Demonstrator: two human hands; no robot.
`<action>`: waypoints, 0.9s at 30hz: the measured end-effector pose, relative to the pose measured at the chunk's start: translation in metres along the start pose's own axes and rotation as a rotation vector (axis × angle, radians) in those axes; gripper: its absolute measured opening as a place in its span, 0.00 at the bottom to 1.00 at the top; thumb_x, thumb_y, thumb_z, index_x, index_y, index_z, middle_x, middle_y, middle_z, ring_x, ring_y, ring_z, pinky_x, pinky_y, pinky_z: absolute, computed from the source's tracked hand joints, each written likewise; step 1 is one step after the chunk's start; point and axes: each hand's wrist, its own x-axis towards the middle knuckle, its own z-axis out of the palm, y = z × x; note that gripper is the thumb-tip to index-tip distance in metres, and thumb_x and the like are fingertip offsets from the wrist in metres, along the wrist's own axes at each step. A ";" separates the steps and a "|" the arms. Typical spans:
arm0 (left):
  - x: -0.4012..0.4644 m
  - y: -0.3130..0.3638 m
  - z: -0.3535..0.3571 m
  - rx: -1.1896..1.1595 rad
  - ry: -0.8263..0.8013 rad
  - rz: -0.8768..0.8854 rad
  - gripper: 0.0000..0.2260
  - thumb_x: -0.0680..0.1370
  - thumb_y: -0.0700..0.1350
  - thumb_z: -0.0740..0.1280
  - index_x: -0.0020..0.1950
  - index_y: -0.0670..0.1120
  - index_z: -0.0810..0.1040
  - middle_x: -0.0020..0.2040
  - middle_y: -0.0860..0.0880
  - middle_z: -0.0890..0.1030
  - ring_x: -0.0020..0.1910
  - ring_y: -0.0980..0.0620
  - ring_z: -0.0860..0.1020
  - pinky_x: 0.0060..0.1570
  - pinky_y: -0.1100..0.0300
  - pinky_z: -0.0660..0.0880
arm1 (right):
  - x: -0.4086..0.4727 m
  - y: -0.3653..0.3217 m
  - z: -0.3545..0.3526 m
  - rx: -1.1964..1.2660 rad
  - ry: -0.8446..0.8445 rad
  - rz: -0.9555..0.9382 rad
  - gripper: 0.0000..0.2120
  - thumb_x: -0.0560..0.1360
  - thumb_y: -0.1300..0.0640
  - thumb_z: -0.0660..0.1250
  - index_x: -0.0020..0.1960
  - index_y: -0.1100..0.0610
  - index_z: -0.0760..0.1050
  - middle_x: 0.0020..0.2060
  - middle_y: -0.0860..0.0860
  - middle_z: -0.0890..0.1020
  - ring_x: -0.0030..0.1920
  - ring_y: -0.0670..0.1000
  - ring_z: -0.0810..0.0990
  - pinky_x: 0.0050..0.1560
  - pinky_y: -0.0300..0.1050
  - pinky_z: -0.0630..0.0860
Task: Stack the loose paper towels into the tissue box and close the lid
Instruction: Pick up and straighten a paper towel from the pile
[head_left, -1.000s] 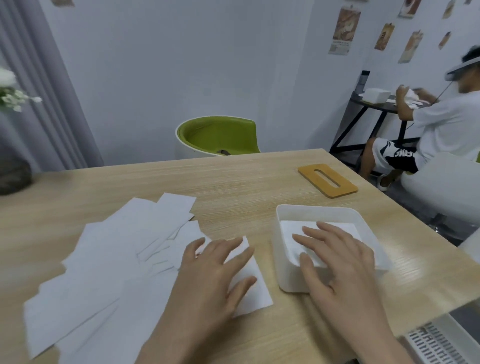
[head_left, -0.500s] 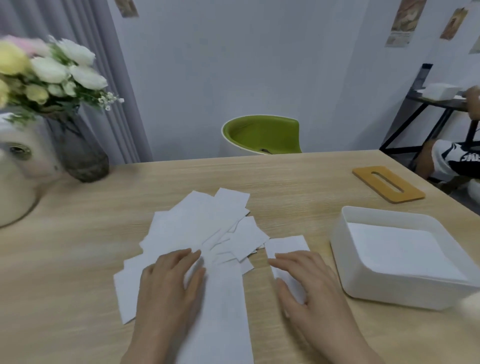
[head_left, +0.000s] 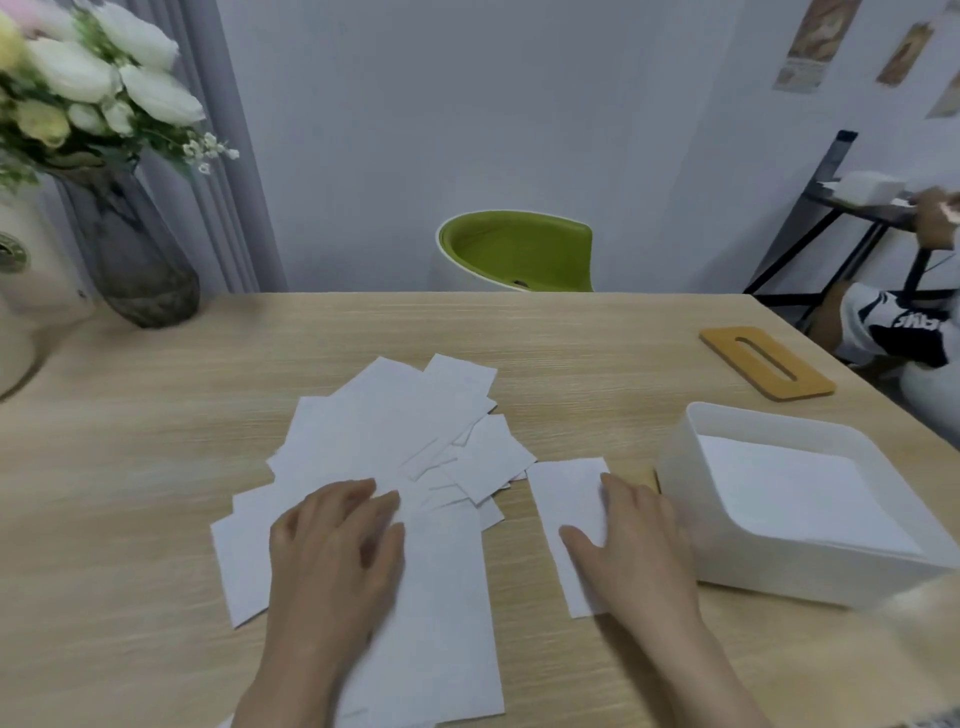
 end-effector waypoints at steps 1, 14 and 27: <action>0.000 0.001 0.000 0.000 -0.002 0.002 0.15 0.72 0.51 0.62 0.54 0.52 0.84 0.60 0.52 0.79 0.65 0.50 0.73 0.62 0.55 0.56 | 0.000 0.000 0.000 0.018 -0.006 0.014 0.32 0.76 0.41 0.60 0.75 0.52 0.56 0.68 0.49 0.67 0.69 0.52 0.62 0.64 0.46 0.64; -0.006 0.028 -0.004 -0.010 -0.042 0.088 0.22 0.73 0.57 0.56 0.54 0.50 0.85 0.57 0.50 0.82 0.61 0.47 0.77 0.60 0.53 0.60 | -0.012 0.013 -0.008 0.492 -0.077 0.025 0.29 0.74 0.55 0.67 0.71 0.40 0.63 0.64 0.43 0.73 0.64 0.47 0.72 0.58 0.46 0.72; -0.020 0.078 0.004 -0.613 -0.305 -0.138 0.10 0.78 0.49 0.66 0.56 0.61 0.81 0.49 0.61 0.83 0.49 0.62 0.78 0.46 0.71 0.72 | -0.034 0.002 -0.024 1.172 -0.026 -0.089 0.18 0.74 0.71 0.65 0.53 0.51 0.81 0.45 0.38 0.84 0.43 0.33 0.80 0.41 0.23 0.71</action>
